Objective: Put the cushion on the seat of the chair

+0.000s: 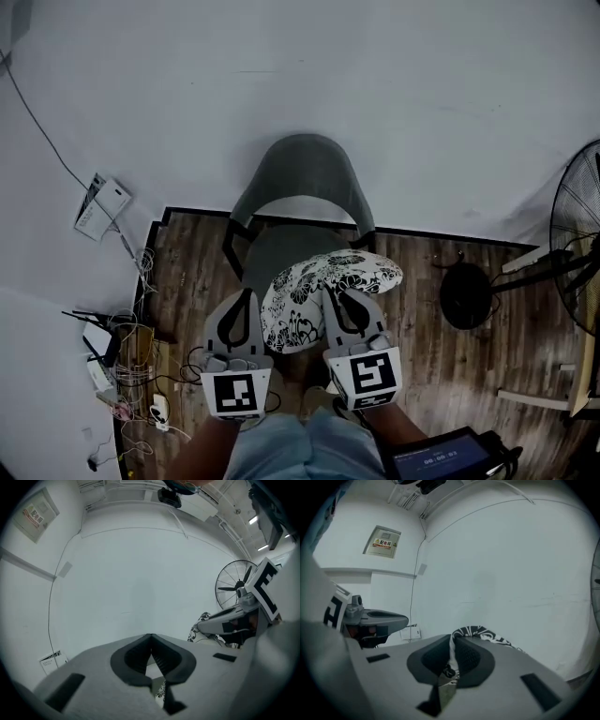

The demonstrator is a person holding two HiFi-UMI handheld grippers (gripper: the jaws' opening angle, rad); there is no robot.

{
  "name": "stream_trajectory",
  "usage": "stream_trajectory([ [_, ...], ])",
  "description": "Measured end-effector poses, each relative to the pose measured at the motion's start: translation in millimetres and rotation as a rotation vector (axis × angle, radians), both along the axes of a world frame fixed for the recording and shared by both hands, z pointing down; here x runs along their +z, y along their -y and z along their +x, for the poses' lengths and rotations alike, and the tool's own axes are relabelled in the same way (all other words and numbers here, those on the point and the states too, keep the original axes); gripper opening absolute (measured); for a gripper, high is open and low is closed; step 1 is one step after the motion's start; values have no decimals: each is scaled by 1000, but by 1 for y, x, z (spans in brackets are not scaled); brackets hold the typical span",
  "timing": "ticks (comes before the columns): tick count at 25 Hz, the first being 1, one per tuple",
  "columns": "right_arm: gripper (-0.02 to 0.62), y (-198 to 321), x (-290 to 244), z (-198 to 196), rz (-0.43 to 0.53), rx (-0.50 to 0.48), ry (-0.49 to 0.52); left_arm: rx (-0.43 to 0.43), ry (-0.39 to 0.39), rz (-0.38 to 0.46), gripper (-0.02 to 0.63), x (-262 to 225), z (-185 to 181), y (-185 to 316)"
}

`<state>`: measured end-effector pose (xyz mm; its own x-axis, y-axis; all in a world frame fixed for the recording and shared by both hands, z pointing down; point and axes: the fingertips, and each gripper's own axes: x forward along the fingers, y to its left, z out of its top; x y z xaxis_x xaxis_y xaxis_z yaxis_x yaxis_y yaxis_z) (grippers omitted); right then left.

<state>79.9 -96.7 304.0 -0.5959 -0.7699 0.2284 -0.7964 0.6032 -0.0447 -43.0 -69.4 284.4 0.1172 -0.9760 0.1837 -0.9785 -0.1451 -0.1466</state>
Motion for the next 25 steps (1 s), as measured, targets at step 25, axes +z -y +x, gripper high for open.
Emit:
stream_trajectory([
  [25,20,156,167,-164,-257,-84,-157,-75,-80,-117,9,75,-196,132],
])
